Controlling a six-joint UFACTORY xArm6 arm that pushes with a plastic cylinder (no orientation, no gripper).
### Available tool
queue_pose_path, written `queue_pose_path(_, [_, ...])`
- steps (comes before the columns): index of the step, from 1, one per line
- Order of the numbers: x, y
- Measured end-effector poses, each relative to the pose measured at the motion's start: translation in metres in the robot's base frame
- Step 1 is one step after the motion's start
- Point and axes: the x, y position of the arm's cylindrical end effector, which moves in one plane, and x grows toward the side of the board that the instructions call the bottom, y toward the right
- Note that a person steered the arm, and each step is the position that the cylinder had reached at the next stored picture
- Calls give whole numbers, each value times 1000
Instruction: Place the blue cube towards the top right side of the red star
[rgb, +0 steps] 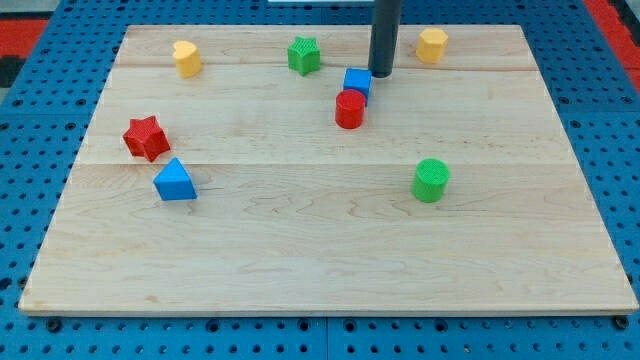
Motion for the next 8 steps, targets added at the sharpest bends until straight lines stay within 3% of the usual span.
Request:
queue_pose_path(4, [-1,-13])
queue_pose_path(8, [25,-55])
